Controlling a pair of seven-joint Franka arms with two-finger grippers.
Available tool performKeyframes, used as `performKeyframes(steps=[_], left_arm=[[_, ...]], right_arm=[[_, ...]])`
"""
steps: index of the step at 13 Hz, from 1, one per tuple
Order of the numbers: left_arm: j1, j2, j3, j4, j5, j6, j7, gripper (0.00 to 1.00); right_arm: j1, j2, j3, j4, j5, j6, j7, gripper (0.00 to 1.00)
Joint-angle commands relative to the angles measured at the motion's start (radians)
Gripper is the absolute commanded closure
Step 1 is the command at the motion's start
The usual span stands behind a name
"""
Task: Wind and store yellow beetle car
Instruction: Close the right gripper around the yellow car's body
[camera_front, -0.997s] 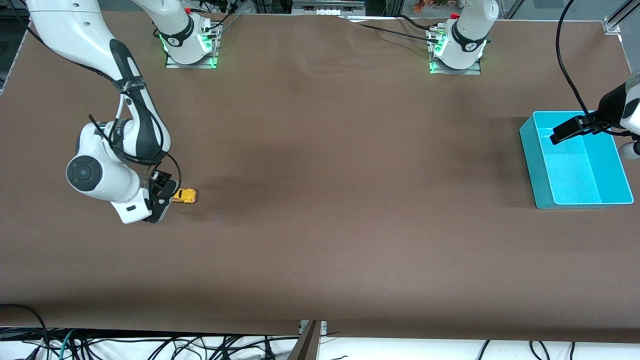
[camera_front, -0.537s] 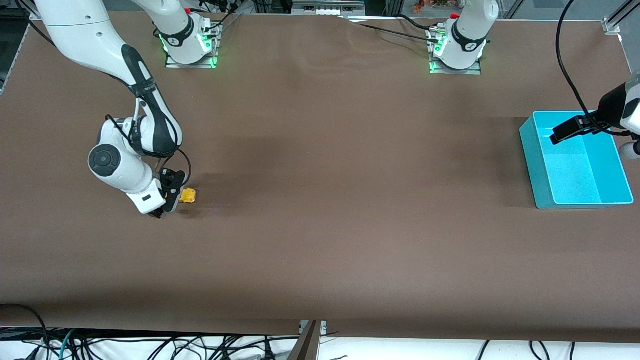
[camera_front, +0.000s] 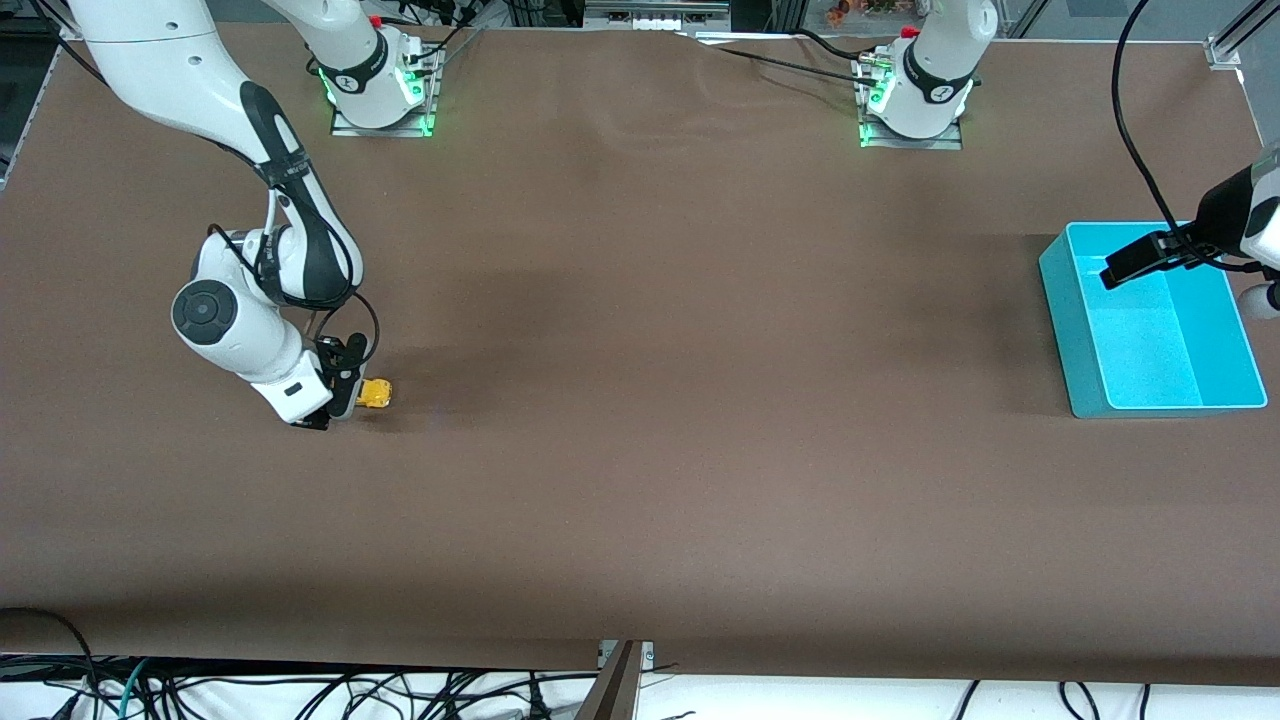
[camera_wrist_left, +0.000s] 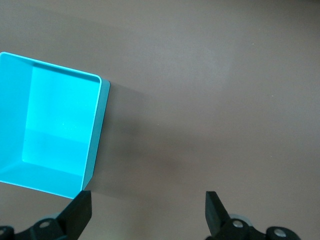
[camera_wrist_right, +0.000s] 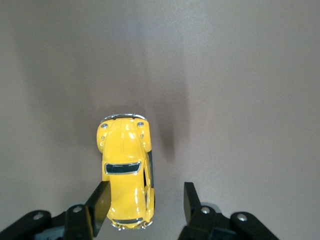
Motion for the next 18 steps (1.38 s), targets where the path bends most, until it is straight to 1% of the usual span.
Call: performKeyframes(steps=[1, 2, 6, 8, 9, 10, 11, 14, 18], left_arm=[[0.003, -0.004, -0.003, 0.007, -0.007, 0.001, -0.007, 0.00], [0.005, -0.004, -0.003, 0.009, -0.007, 0.001, -0.007, 0.00], [0.005, -0.004, -0.003, 0.009, -0.007, 0.001, -0.007, 0.00], [0.003, -0.004, -0.003, 0.007, -0.007, 0.002, -0.007, 0.00], [0.003, -0.004, -0.004, 0.007, -0.007, 0.002, -0.007, 0.00], [0.003, -0.004, -0.004, 0.007, -0.007, 0.002, -0.007, 0.00], [0.003, -0.004, -0.004, 0.007, -0.007, 0.002, -0.007, 0.00], [0.003, -0.003, -0.004, 0.007, -0.007, 0.002, -0.007, 0.00], [0.003, -0.003, -0.004, 0.007, -0.007, 0.002, -0.007, 0.00]], right_arm=[[-0.001, -0.027, 0.001, -0.039, -0.002, 0.011, -0.026, 0.32], [0.001, -0.032, 0.002, -0.048, -0.004, 0.009, -0.028, 0.30], [-0.001, -0.040, 0.001, -0.075, -0.002, 0.018, -0.066, 0.30], [-0.001, -0.040, 0.001, -0.077, -0.002, 0.018, -0.075, 0.32], [-0.001, -0.038, 0.001, -0.072, -0.002, 0.020, -0.092, 0.44], [-0.001, -0.040, 0.001, -0.071, -0.002, 0.019, -0.095, 0.61], [-0.001, -0.040, 0.001, -0.071, -0.002, 0.018, -0.095, 0.66], [-0.001, -0.035, 0.001, -0.072, -0.001, 0.018, -0.094, 0.88], [-0.022, -0.009, -0.001, -0.077, -0.001, 0.031, -0.097, 0.88]])
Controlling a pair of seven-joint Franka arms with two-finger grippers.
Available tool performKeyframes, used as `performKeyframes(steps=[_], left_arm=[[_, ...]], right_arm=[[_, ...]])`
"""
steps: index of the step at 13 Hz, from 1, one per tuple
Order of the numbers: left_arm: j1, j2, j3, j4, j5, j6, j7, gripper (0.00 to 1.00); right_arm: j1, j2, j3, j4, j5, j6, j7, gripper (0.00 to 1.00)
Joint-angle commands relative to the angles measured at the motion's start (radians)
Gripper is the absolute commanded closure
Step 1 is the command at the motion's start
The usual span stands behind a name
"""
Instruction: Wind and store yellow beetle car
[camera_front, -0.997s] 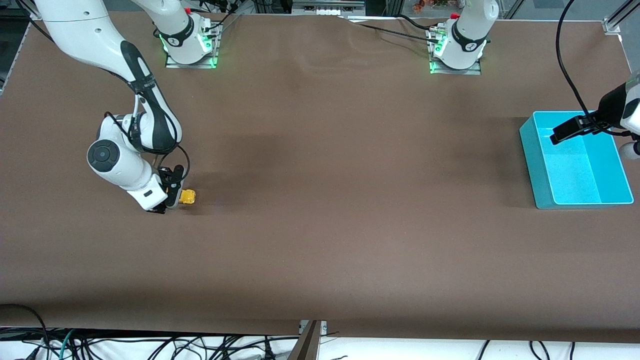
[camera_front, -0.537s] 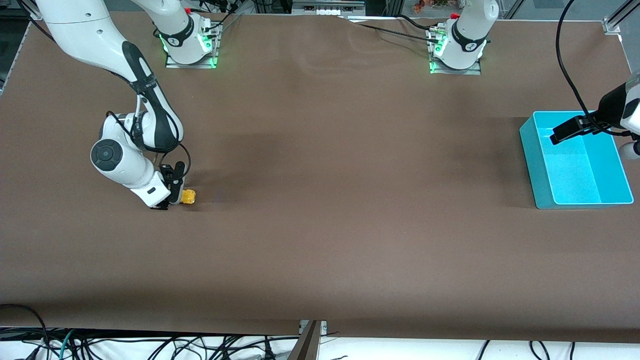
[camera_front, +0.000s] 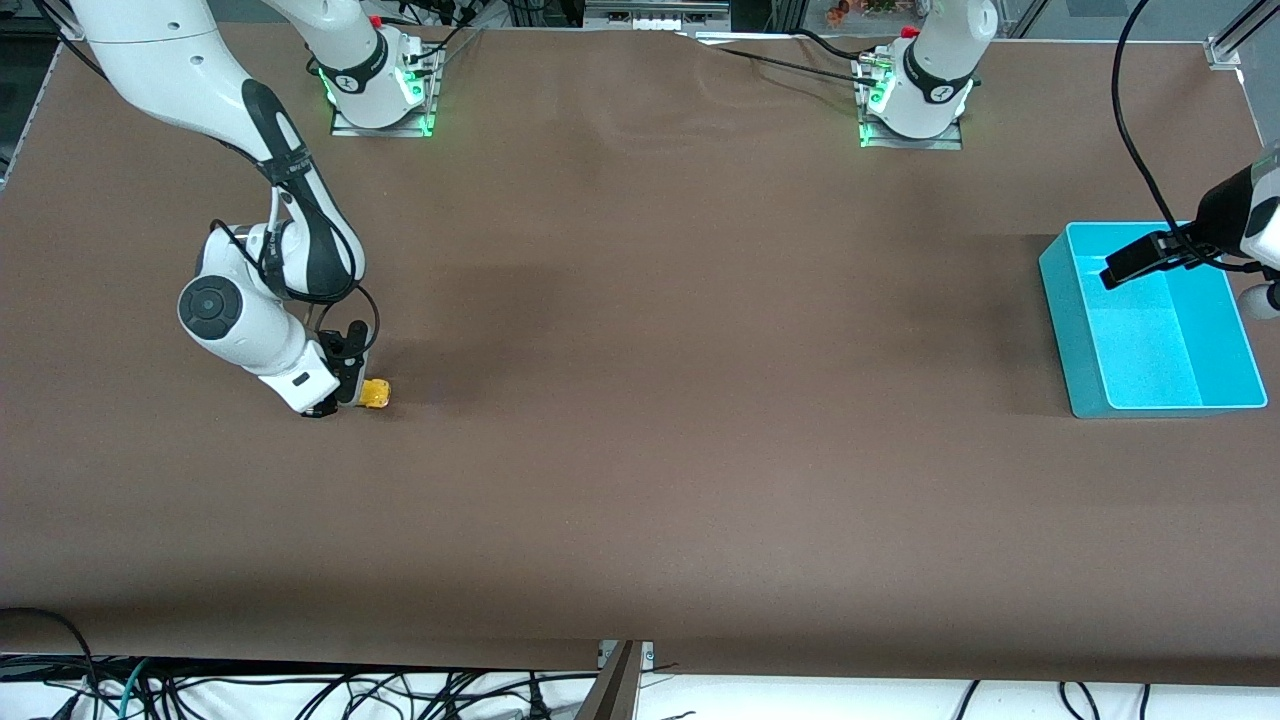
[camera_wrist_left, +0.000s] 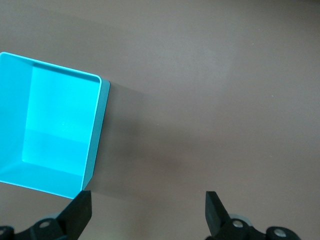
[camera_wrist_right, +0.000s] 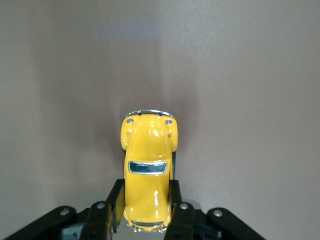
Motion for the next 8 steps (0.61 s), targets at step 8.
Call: performKeyframes(steps=[8], left_arm=[[0.003, -0.003, -0.004, 0.007, -0.007, 0.002, -0.007, 0.00]], right_arm=[[-0.212, 0.053, 0.003, -0.030, 0.001, 0.110, -0.306, 0.87]])
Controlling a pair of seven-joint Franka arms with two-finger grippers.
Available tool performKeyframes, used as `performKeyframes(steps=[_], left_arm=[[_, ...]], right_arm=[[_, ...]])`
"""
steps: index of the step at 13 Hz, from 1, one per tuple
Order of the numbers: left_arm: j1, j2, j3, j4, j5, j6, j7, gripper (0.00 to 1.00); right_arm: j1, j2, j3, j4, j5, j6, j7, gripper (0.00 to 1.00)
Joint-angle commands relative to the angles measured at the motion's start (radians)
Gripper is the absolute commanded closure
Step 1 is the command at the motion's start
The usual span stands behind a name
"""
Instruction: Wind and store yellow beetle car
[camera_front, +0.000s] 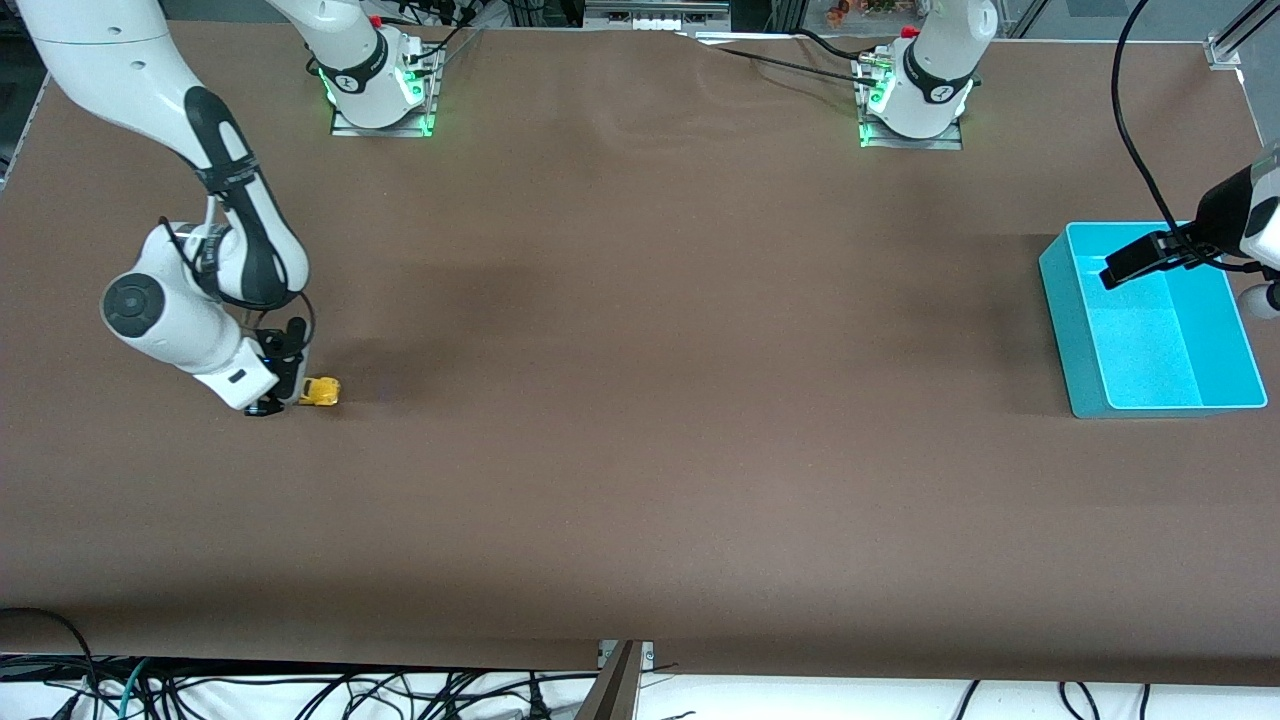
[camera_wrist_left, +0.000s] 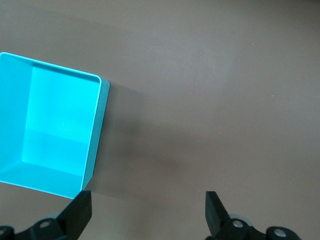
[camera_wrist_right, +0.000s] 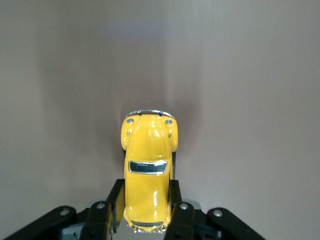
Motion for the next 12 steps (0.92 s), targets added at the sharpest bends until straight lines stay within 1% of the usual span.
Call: performKeyframes(steps=[1, 3, 6, 7, 8, 9, 10, 11, 12], left_arm=[[0.003, -0.003, -0.004, 0.009, -0.007, 0.004, -0.007, 0.00], [0.003, -0.003, -0.004, 0.009, -0.007, 0.002, -0.007, 0.00], [0.003, -0.003, -0.004, 0.009, -0.007, 0.004, -0.007, 0.00], [0.003, -0.003, -0.004, 0.009, -0.007, 0.002, -0.007, 0.00], [0.003, -0.003, -0.005, 0.009, -0.007, 0.002, -0.007, 0.00], [0.003, -0.003, -0.005, 0.009, -0.007, 0.002, -0.007, 0.00], [0.003, -0.001, -0.005, 0.009, -0.007, 0.002, -0.007, 0.00], [0.003, -0.001, -0.005, 0.009, -0.007, 0.002, -0.007, 0.00], [0.002, -0.001, -0.005, 0.009, -0.007, 0.002, -0.007, 0.00]], right_arm=[[-0.066, 0.061, 0.008, -0.015, 0.000, 0.090, -0.101, 0.87], [-0.101, 0.071, 0.009, -0.012, 0.003, 0.105, -0.155, 0.87], [-0.104, 0.075, 0.009, -0.009, 0.003, 0.107, -0.160, 0.87], [-0.104, 0.075, 0.009, -0.007, 0.003, 0.107, -0.160, 0.82], [-0.103, 0.073, 0.009, 0.000, 0.011, 0.105, -0.153, 0.22], [-0.098, 0.064, 0.020, 0.014, 0.020, 0.098, -0.152, 0.00], [-0.098, 0.033, 0.041, 0.026, 0.023, 0.087, -0.149, 0.00], [-0.095, 0.007, 0.047, 0.049, 0.025, 0.047, -0.144, 0.00], [-0.089, -0.004, 0.050, 0.096, 0.025, -0.020, -0.144, 0.00]])
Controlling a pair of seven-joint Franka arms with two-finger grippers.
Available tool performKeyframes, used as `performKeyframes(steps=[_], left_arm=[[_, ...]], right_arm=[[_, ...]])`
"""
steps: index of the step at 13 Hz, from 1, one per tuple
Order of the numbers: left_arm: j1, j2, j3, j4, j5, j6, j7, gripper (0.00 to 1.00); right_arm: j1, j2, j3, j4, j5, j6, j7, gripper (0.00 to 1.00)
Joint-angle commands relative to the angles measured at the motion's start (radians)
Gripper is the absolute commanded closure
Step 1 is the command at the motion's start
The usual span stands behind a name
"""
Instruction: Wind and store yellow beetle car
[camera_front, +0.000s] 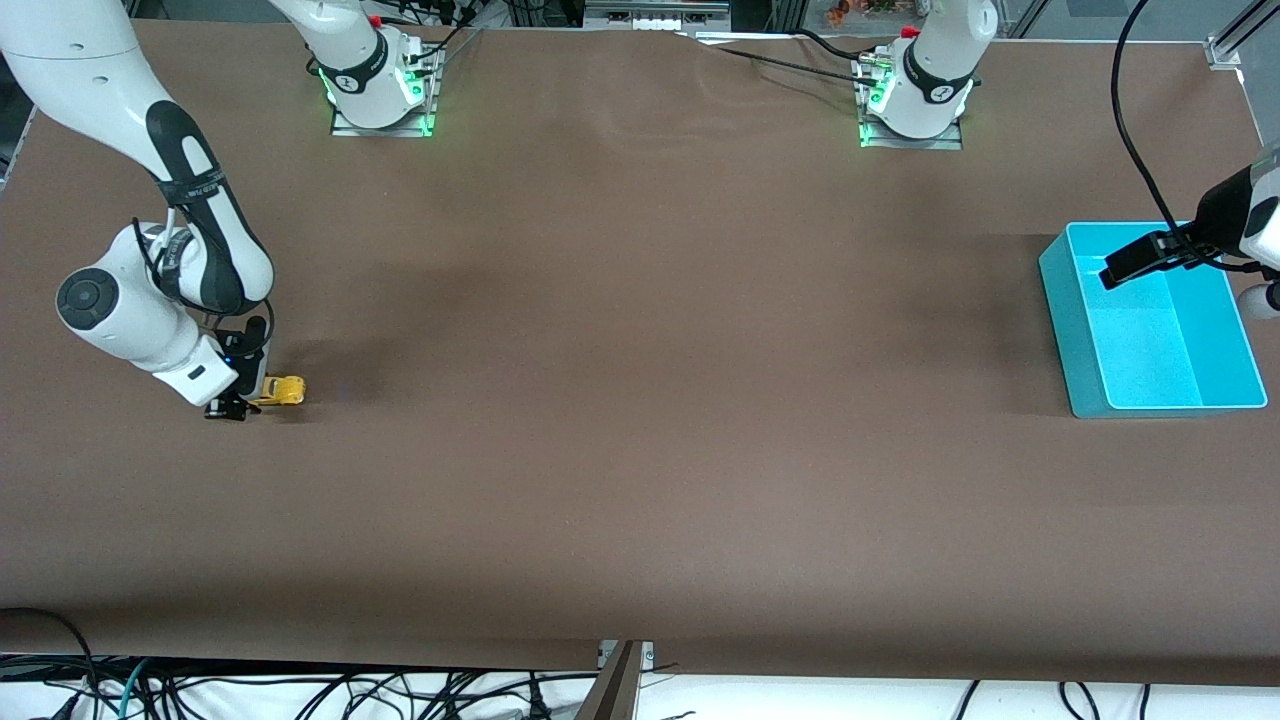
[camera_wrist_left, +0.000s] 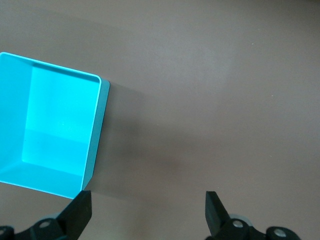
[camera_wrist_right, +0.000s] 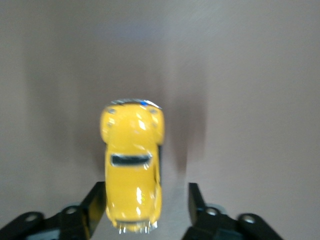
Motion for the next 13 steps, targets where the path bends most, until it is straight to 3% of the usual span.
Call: performKeyframes(steps=[1, 7, 10, 13], left_arm=[[0.002, -0.001, -0.004, 0.010, -0.007, 0.004, -0.007, 0.00], [0.002, 0.005, -0.006, 0.015, -0.007, 0.002, -0.005, 0.00], [0.002, 0.008, -0.006, 0.016, -0.007, 0.028, -0.005, 0.00], [0.002, 0.008, -0.006, 0.018, -0.009, 0.028, -0.007, 0.00]], right_arm=[[-0.003, -0.035, 0.029, 0.121, 0.018, -0.161, -0.012, 0.00], [-0.003, -0.038, 0.034, 0.271, 0.020, -0.367, 0.095, 0.00], [-0.003, -0.090, 0.054, 0.276, 0.020, -0.379, 0.262, 0.00], [0.005, -0.114, 0.071, 0.339, 0.018, -0.491, 0.480, 0.00]])
